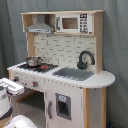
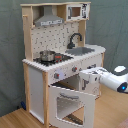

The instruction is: Play with the kitchen

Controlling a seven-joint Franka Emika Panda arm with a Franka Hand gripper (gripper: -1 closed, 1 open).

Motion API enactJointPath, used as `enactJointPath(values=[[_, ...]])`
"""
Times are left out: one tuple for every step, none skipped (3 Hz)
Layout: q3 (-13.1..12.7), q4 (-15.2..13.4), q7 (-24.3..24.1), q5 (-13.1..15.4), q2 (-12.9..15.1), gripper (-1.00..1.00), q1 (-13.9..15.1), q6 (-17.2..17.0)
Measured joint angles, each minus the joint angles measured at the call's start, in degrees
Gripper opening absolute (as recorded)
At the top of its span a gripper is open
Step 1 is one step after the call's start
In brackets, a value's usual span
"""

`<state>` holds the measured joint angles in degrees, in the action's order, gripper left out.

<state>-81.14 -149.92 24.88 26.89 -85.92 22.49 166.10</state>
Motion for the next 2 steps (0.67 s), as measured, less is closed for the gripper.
enactJointPath(values=[[0.0,0.0,-0.2,0.0,0.0,1.00,4.4,5.3],[-0.3,0.2,0.0,0.0,0.0,1.00,8.2,10.7]])
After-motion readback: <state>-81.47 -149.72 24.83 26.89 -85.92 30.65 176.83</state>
